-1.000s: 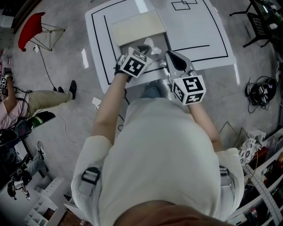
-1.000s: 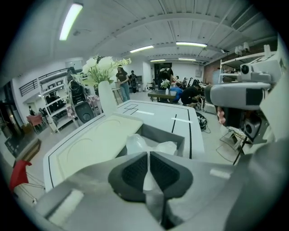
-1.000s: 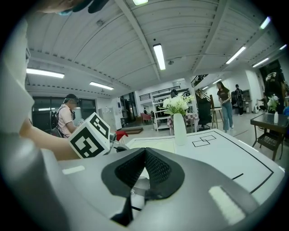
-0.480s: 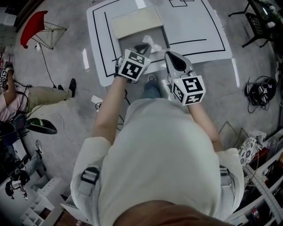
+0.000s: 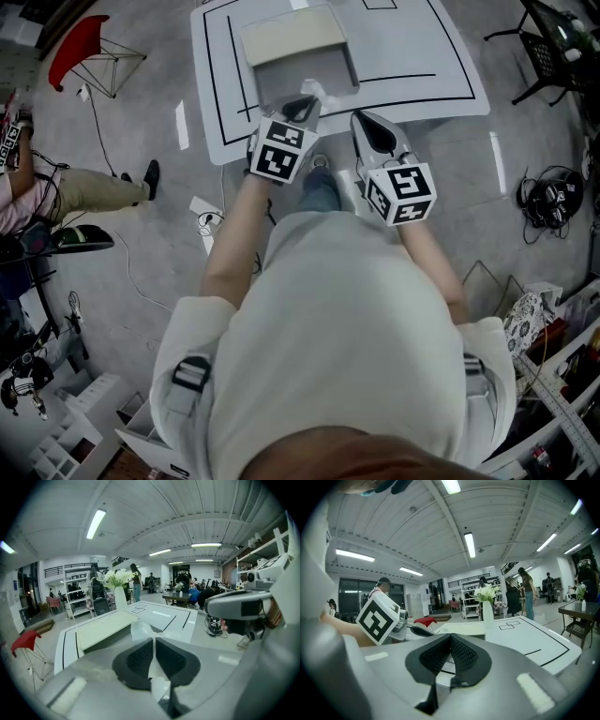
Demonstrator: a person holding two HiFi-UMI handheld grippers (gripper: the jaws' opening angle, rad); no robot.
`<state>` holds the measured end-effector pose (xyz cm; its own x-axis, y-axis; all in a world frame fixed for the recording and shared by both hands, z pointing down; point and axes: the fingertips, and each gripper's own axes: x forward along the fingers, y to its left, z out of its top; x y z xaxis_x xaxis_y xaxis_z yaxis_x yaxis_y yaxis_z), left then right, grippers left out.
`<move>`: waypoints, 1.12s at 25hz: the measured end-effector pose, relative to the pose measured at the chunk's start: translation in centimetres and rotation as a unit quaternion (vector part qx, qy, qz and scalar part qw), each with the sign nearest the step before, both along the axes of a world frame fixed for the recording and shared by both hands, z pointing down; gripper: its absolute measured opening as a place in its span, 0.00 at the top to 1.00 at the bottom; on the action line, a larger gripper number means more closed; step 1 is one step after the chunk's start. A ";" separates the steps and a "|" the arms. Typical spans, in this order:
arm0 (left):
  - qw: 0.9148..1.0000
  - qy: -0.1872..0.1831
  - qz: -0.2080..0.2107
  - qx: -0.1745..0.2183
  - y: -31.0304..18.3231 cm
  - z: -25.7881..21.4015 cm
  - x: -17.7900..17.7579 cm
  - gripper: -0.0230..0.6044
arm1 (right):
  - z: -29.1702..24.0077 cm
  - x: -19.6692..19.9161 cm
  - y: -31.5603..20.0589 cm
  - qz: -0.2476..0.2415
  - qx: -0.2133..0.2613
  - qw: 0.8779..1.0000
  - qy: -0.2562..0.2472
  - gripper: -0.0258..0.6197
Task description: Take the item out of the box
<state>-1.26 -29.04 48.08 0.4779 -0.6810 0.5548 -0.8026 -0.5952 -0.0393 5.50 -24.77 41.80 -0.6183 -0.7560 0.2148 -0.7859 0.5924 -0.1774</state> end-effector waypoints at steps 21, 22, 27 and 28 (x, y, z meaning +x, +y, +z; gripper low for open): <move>0.990 0.099 -0.095 0.040 11.3 -2.0 -0.5 0.93 | 0.4 3.5 9.0 0.024 0.006 1.000 -0.005 0.96; 0.989 0.103 -0.098 0.043 11.8 -2.2 -0.5 0.93 | 0.3 3.6 9.3 0.025 0.006 1.000 -0.004 0.96; 0.984 0.125 -0.111 0.056 14.1 -3.1 -0.7 0.93 | -0.1 3.4 11.0 0.021 0.009 1.000 0.002 0.96; 0.984 0.127 -0.113 0.057 14.5 -3.1 -0.8 0.93 | -0.1 3.3 11.3 0.020 0.011 1.000 0.003 0.96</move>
<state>-2.03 -14.55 44.95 0.4211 -0.8364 0.3509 -0.9062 -0.4047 0.1230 8.79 -13.48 41.67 -0.5864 -0.7844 0.2022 -0.8100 0.5642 -0.1601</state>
